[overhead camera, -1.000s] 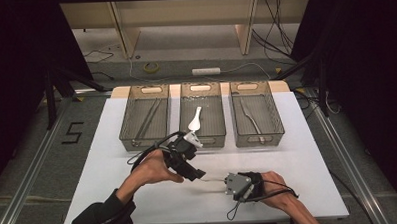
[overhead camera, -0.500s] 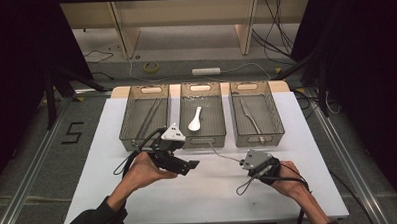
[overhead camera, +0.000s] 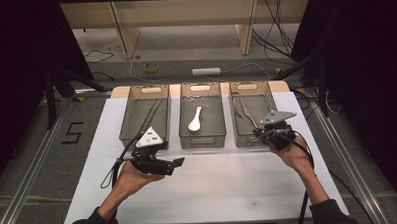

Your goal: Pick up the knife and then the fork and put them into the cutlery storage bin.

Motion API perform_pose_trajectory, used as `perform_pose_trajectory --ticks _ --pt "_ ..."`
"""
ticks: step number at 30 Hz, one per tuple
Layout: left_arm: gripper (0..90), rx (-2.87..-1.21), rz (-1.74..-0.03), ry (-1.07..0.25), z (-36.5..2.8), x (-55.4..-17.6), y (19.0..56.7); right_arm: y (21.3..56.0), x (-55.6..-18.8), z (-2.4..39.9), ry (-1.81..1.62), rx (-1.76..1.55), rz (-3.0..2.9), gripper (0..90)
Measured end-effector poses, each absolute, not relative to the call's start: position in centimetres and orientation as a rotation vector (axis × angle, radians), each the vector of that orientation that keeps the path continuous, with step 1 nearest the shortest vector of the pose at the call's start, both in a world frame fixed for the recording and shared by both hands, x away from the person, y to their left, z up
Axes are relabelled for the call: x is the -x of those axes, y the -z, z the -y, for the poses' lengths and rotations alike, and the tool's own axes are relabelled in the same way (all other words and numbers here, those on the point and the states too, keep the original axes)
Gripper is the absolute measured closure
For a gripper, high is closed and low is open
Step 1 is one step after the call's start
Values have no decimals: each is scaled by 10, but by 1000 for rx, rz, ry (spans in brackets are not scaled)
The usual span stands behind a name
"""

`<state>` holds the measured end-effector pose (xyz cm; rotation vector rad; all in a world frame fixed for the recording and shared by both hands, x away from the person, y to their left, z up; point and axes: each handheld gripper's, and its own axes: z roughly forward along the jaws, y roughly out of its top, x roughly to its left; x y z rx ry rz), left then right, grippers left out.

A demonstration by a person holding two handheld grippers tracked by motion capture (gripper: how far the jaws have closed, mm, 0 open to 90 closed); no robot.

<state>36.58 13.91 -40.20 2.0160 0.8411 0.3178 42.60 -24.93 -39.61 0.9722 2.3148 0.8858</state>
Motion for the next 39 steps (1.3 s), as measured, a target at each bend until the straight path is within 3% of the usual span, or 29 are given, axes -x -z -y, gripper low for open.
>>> perform_pose_trajectory --ticks 9,17,34,39 --pt "182 -1932 -856 -351 -153 -360 407 387 -475 257 -896 -1186 -2260 878" --pt "175 -1917 -882 -368 -163 -357 411 401 -509 254 -832 -1307 -2253 878" --pt "162 -1941 -886 -362 -166 -350 417 425 -521 245 -742 -1431 -2282 866" --pt "161 -1940 -895 -358 -167 -349 419 425 -522 243 -762 -1458 -2292 683"
